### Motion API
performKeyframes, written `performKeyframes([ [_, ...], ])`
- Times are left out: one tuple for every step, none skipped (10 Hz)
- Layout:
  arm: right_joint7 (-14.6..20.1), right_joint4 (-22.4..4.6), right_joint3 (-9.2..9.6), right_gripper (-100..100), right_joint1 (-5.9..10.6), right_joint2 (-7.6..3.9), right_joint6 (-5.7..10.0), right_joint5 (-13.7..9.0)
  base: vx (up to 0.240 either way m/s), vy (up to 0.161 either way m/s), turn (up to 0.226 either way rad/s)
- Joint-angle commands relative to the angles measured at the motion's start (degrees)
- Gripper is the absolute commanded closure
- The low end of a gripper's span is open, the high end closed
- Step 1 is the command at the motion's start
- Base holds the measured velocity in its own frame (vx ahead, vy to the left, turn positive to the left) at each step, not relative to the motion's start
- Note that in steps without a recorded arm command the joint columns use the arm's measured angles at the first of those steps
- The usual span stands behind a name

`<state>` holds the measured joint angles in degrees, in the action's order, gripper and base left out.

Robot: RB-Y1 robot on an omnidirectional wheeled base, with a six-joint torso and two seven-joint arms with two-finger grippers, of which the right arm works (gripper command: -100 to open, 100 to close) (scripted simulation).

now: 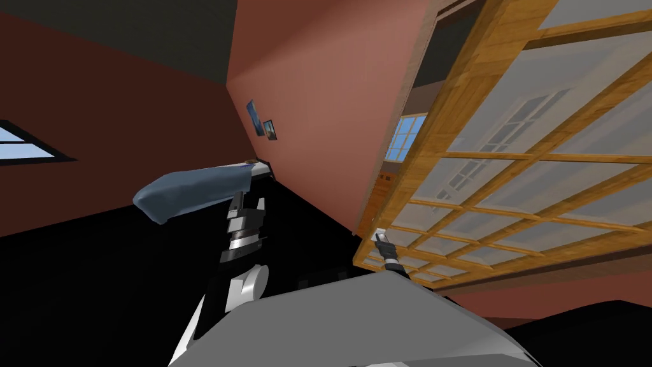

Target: Pull the door open

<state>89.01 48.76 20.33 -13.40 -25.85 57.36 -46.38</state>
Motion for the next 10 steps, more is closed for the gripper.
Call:
performKeyframes([
  [0.46, 1.23, 1.11, 100, -0.62, -0.61, 0.42, 0.64, -0.251, -0.016, 0.057],
  [0.35, 0.56, 0.74, 100, -0.34, -0.34, 0.20, 0.42, -0.113, -0.001, 0.023],
  [0.97, 1.03, 2.16, 100, -0.92, -0.85, 0.77, 1.20, -0.158, 0.001, 0.049],
  [1.15, 1.16, 2.52, 100, -1.06, -1.04, 0.99, 1.40, -0.214, -0.011, 0.050],
  [1.77, 1.61, 3.72, 100, -1.52, -1.68, 1.72, 2.11, -0.210, -0.043, 0.053],
  [2.20, 1.93, 4.58, 100, -1.85, -2.14, 2.24, 2.61, -0.225, -0.050, 0.080],
  [2.63, 2.25, 5.42, 100, -2.17, -2.59, 2.75, 3.10, -0.261, -0.035, 0.067],
  [3.20, 2.66, 6.53, 100, -2.60, -3.19, 3.42, 3.75, -0.239, -0.029, 0.050],
  [3.48, 2.87, 7.08, 100, -2.82, -3.48, 3.75, 4.07, -0.223, -0.046, 0.046],
  [2.99, 3.05, 6.66, 100, -2.93, -3.24, 3.08, 3.79, -0.102, -0.019, 0.021],
])
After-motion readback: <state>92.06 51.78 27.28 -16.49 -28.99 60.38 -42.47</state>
